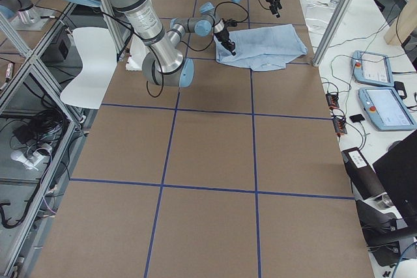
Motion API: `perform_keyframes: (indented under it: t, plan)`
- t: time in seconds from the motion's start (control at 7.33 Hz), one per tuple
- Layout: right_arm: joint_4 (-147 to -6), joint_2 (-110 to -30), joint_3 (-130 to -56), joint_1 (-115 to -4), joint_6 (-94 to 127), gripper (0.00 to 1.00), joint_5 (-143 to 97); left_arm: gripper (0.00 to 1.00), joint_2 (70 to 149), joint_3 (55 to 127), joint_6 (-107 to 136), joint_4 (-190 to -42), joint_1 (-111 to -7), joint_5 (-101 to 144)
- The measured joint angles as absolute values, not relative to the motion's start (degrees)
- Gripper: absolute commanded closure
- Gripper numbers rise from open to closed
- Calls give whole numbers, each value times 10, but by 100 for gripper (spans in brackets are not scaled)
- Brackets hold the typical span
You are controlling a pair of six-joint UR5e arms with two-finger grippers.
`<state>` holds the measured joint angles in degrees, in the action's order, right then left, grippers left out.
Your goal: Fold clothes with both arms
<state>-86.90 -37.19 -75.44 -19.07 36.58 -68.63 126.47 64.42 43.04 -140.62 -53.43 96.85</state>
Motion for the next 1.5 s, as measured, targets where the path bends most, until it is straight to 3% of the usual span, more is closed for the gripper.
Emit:
perform_keyframes:
  t: [0.41, 0.55, 0.68, 0.82, 1.5]
  plan:
    - [-868, -422, -804, -217, 373, 100, -718, 0, 1265, 644, 431, -1406, -533, 969]
    - [-868, -458, -839, -219, 381, 69, -721, 0, 1264, 644, 431, -1406, -532, 969]
    - [-868, -487, -867, -219, 400, 24, -722, 0, 1264, 644, 433, -1407, -531, 969]
    - [-868, -502, -884, -219, 427, 1, -726, 0, 1263, 645, 437, -1407, -531, 969]
    - [-819, -501, -900, -251, 516, 1, -788, 0, 1257, 663, 441, -1406, -530, 987]
